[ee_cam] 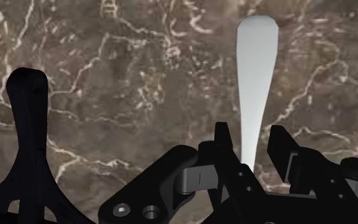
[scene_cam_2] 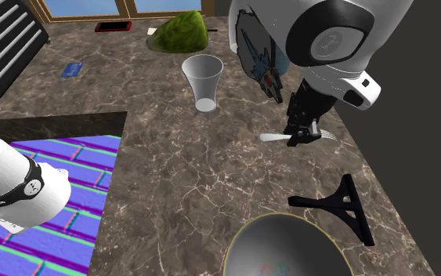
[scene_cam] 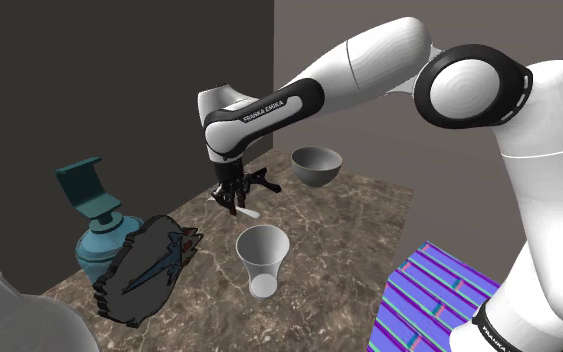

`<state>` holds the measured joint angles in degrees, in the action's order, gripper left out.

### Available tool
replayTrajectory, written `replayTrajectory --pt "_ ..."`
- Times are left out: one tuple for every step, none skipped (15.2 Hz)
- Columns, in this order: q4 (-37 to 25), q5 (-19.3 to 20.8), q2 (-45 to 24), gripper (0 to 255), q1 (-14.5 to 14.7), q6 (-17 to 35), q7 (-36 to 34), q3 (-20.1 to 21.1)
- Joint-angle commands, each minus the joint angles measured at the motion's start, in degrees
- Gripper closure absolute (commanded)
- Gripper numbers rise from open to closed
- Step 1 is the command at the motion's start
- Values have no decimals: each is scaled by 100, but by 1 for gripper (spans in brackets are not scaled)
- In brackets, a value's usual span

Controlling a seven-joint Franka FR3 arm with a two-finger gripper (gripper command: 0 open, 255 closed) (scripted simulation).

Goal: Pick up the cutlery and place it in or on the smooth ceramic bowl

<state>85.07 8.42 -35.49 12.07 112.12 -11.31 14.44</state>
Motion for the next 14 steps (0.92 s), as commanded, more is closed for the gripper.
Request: replayTrajectory --pt "0 0 0 255 0 0 0 0" --pt "0 0 0 255 0 0 0 0" --pt "0 0 0 255 0 0 0 0" --pt "0 0 0 255 0 -1 0 0" --pt "0 0 0 255 0 -1 -1 0" --pt "-1 0 -1 255 0 -1 -1 0" --pt "-1 1 -1 255 0 -1 -1 0" --pt "0 1 -1 255 0 0 0 -1" --pt "-26 -8 32 255 -2 -58 5 5" --pt "-53 -16 65 255 -4 -116 9 10" --pt "-82 -25 96 255 -6 -176 14 15" --pt "-113 -33 126 255 -7 -236 18 20" --pt "-148 -40 153 255 -8 -298 22 24" --pt "-183 -48 181 255 -8 -360 27 29"
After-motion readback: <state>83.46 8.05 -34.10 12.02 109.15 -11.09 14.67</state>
